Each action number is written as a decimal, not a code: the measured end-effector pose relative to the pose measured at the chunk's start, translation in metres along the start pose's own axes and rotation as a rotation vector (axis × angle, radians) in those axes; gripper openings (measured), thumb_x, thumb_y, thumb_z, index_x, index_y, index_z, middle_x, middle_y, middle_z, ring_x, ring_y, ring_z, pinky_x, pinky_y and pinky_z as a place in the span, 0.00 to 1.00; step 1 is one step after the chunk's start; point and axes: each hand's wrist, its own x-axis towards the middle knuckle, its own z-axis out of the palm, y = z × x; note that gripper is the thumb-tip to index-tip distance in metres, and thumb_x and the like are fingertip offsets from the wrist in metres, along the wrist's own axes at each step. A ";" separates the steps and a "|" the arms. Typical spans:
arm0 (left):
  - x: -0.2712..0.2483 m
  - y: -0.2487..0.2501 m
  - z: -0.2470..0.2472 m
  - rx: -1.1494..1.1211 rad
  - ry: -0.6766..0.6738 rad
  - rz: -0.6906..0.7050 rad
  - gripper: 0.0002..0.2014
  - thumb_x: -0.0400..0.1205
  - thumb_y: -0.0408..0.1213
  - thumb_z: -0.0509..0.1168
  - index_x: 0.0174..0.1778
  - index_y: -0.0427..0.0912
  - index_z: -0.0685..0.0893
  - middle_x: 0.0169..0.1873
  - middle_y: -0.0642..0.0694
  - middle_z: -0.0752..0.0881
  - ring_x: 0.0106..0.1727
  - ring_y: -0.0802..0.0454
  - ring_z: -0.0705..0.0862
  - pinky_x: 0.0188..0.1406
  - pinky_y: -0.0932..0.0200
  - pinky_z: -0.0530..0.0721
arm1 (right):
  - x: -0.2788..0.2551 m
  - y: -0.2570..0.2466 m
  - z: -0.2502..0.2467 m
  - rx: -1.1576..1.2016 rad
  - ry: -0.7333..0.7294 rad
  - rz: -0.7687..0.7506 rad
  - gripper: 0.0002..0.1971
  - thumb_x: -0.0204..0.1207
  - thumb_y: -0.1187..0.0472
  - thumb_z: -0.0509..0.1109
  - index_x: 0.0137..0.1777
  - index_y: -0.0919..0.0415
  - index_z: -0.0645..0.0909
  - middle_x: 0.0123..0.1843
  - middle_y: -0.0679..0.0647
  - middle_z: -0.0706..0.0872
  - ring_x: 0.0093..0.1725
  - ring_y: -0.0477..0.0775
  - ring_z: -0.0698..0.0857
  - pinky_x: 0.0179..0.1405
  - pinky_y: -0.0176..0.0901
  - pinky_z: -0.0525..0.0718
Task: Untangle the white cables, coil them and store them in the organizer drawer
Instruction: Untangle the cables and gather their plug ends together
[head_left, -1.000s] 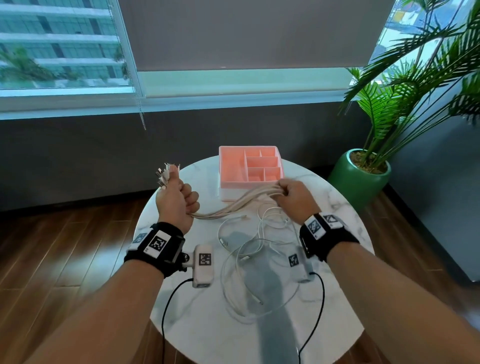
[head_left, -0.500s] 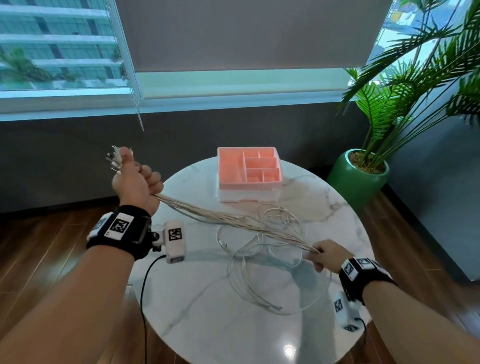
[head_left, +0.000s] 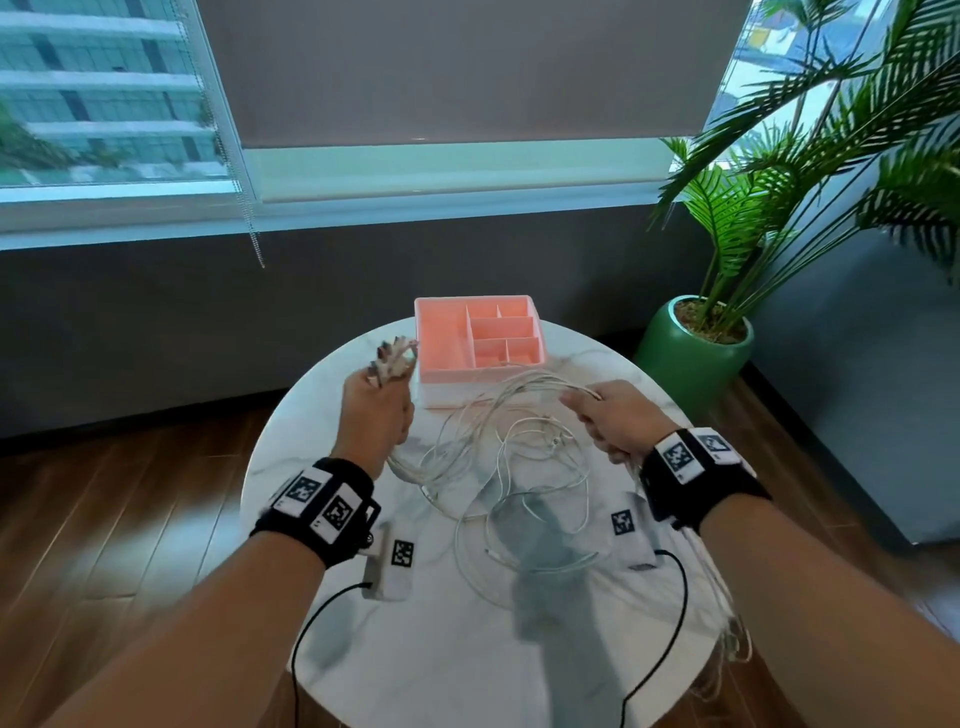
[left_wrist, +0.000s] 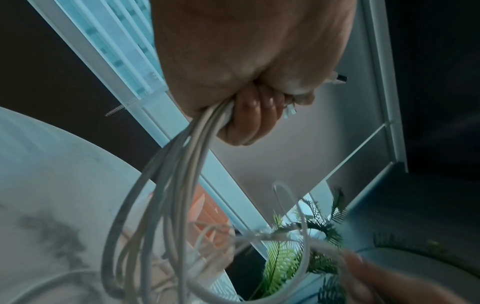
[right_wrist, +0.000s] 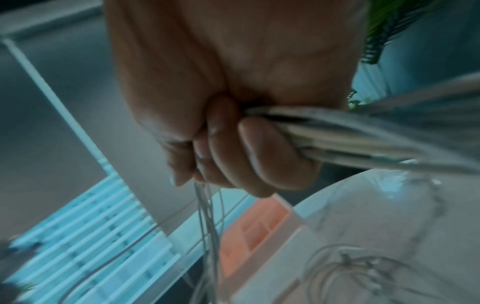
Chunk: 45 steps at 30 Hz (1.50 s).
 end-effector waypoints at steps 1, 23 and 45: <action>-0.003 -0.003 0.006 0.026 -0.038 -0.015 0.16 0.88 0.42 0.67 0.35 0.43 0.75 0.20 0.50 0.67 0.20 0.54 0.62 0.18 0.66 0.58 | -0.002 -0.009 0.009 -0.025 -0.020 -0.037 0.19 0.81 0.44 0.70 0.35 0.55 0.74 0.23 0.51 0.70 0.19 0.48 0.64 0.18 0.35 0.63; 0.017 -0.015 0.009 -0.116 0.130 -0.074 0.12 0.82 0.26 0.72 0.35 0.31 0.78 0.22 0.49 0.76 0.19 0.55 0.66 0.15 0.66 0.65 | -0.020 0.071 0.053 -0.334 -0.315 -0.076 0.18 0.79 0.48 0.71 0.32 0.58 0.77 0.24 0.51 0.80 0.24 0.50 0.81 0.35 0.48 0.82; 0.031 -0.014 0.001 -0.208 0.089 -0.092 0.16 0.87 0.38 0.69 0.35 0.50 0.73 0.21 0.53 0.65 0.18 0.59 0.60 0.16 0.68 0.58 | -0.065 0.034 -0.187 -0.174 0.799 -0.173 0.25 0.79 0.42 0.69 0.33 0.65 0.77 0.25 0.59 0.78 0.25 0.56 0.75 0.26 0.48 0.75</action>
